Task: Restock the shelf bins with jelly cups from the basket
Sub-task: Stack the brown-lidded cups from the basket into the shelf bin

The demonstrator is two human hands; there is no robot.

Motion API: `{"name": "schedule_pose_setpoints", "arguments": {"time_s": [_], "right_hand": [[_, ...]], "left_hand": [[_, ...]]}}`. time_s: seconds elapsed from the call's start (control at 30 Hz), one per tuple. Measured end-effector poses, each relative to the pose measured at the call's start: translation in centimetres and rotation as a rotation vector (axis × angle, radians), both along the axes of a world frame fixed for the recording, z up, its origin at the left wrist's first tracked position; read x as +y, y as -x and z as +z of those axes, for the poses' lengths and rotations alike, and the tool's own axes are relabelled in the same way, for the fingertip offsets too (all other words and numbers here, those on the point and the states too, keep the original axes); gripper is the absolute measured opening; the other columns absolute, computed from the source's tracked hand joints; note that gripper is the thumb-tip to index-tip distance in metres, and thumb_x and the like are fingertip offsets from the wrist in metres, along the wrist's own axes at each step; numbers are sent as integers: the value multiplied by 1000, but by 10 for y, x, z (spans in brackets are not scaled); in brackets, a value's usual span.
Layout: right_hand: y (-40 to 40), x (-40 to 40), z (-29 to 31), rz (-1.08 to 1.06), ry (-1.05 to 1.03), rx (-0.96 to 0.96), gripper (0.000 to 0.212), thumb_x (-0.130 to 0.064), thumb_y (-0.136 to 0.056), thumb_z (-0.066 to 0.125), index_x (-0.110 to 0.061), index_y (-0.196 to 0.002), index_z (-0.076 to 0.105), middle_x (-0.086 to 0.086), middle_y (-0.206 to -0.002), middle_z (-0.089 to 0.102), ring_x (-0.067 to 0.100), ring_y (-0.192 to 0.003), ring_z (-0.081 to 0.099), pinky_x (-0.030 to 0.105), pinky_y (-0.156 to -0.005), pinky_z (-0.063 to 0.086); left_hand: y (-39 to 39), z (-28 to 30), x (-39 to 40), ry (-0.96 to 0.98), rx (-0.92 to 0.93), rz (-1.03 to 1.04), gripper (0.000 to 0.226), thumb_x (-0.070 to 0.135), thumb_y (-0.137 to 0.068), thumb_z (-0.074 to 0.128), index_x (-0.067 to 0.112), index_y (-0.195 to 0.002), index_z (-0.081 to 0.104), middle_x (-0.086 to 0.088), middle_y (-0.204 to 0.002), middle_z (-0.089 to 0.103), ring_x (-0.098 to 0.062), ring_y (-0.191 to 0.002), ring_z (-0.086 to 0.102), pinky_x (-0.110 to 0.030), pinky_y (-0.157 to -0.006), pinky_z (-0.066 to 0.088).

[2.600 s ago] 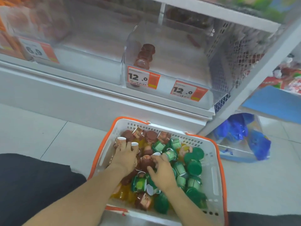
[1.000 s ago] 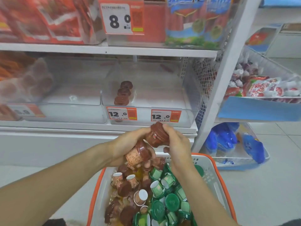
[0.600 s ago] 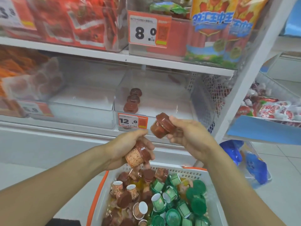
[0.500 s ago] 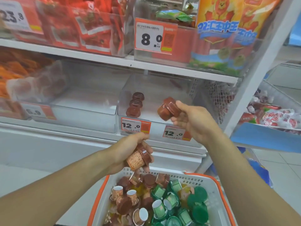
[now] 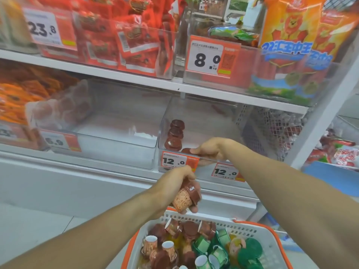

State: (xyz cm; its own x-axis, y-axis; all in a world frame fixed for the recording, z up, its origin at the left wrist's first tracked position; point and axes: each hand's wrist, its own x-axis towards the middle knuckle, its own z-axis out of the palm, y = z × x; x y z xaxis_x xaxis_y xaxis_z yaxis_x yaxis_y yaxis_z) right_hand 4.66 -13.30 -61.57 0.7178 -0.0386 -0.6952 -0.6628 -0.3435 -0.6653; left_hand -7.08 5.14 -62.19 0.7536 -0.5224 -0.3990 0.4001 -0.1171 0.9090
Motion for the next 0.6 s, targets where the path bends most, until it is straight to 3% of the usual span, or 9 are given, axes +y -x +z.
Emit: {"name": "schedule_pose_setpoints", "arguments": {"time_s": [0.13, 0.23, 0.37, 0.43, 0.5, 0.53, 0.6], "right_hand": [[1, -4, 5, 152, 76, 68, 26, -25, -103, 51, -3, -99, 65, 13, -84, 74, 13, -67, 69, 18, -61, 56], [8, -5, 10, 260, 141, 61, 28, -26, -103, 52, -7, -91, 68, 9, -85, 76, 10, -71, 71, 16, -64, 53], [11, -9, 16, 379, 333, 11, 39, -41, -98, 57, -6, -109, 70, 9, -113, 73, 27, -102, 71, 37, -84, 57], [14, -10, 22, 362, 505, -188, 39, -41, -96, 62, -5, -107, 69, 7, -104, 74, 24, -92, 74, 37, -80, 59], [25, -7, 31, 263, 559, -536, 27, -32, -95, 65, -5, -98, 69, 7, -90, 74, 14, -69, 71, 28, -61, 55], [36, -4, 38, 210, 477, -681, 22, -28, -94, 67, -6, -94, 69, 6, -83, 73, 11, -60, 66, 26, -55, 49], [62, 0, 55, 246, 186, -760, 21, -26, -92, 70, -4, -94, 70, 5, -77, 69, 11, -58, 59, 25, -56, 43]], "left_hand": [[-3, 5, -1, 132, -36, 250, 31, 14, -92, 38, 3, -74, 61, -20, -71, 66, -30, -51, 60, -24, -45, 34], [-7, 8, -3, 224, -32, 375, 31, 14, -90, 39, 3, -72, 61, -20, -71, 65, -32, -53, 60, -22, -44, 37], [-10, 11, -5, 306, -31, 420, 28, 16, -91, 40, 0, -81, 61, -22, -74, 66, -33, -54, 63, -24, -44, 41], [-9, 13, -5, 348, -19, 396, 25, 17, -90, 42, 0, -85, 60, -22, -74, 66, -33, -54, 64, -25, -43, 43], [-9, 16, -5, 383, -1, 357, 25, 18, -89, 42, 0, -88, 60, -24, -77, 66, -33, -55, 65, -25, -42, 43], [-9, 17, -4, 396, 9, 333, 26, 19, -90, 42, 1, -87, 60, -26, -80, 66, -34, -56, 65, -25, -42, 43], [-9, 19, -3, 414, 31, 267, 30, 22, -91, 41, 1, -86, 61, -28, -86, 66, -36, -59, 67, -25, -42, 42]]}}
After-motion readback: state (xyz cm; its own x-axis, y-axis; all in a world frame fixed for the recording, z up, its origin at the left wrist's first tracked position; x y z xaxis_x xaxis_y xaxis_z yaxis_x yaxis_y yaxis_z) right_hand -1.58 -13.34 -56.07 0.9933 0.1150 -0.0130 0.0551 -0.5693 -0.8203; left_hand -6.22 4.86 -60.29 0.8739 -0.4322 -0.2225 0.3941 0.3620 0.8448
